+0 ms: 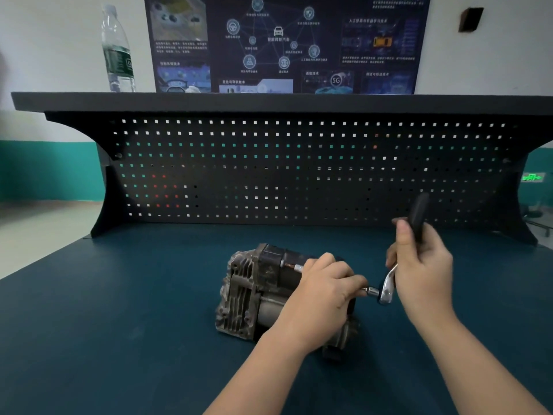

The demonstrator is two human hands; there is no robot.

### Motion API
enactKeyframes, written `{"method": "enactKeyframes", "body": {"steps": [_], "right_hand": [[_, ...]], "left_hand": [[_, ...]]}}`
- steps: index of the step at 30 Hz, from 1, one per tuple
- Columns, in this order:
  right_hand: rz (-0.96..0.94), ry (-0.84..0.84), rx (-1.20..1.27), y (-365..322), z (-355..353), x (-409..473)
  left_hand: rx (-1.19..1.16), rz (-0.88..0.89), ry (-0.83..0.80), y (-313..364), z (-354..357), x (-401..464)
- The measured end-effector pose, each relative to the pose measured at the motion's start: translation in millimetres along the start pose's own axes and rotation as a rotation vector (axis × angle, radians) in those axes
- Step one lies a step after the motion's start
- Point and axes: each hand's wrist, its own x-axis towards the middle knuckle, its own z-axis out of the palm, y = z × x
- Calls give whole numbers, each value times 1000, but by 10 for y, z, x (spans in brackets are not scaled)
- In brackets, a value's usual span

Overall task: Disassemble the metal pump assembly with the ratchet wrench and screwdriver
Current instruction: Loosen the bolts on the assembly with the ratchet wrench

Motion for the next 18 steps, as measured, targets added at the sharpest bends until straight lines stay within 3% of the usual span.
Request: {"method": "enactKeyframes", "body": {"steps": [3,11,18], "right_hand": [[52,46,-19,83,12,-33],[247,-24,-76,165,30,80],[457,-282,275,140,-242,-12]], "left_hand": [[9,15,10,-19,29,-25],[4,12,51,-25,51,-48],[-17,-11,45,-39,53,-34]]}}
